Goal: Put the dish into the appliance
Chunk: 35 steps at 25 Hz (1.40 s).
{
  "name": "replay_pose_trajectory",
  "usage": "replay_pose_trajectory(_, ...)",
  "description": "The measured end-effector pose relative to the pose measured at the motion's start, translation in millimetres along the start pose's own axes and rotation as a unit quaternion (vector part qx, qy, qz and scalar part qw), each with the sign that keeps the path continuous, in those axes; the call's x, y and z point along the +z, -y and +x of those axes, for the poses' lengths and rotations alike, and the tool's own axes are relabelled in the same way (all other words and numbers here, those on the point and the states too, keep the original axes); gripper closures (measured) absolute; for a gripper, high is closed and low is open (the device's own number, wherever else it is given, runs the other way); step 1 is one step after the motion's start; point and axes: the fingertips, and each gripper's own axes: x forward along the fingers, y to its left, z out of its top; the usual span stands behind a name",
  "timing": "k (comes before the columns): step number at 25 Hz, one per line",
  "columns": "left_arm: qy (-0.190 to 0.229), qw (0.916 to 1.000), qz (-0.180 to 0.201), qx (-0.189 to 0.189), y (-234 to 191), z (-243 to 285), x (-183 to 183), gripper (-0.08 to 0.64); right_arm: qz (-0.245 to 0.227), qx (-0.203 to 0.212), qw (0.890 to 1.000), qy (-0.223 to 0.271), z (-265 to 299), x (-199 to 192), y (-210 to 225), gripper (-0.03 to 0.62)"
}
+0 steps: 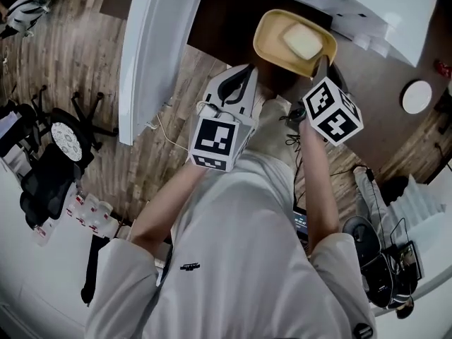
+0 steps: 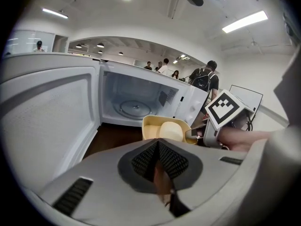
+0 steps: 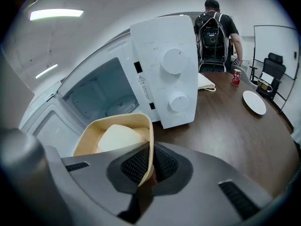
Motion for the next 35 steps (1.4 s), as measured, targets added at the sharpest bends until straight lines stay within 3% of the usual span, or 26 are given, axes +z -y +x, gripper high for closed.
replay_pose_trajectory(17, 0.012, 0.9997, -0.015, 0.012, -52, 4, 22, 0.563, 0.021, 0.007, 1.0, 0.01, 40, 28, -62, 0.589)
replay_pose_trajectory(35, 0.01, 0.9996, -0.025, 0.012, -70, 21, 30, 0.563, 0.026, 0.004, 0.999, 0.044, 80, 74, -92, 0.588)
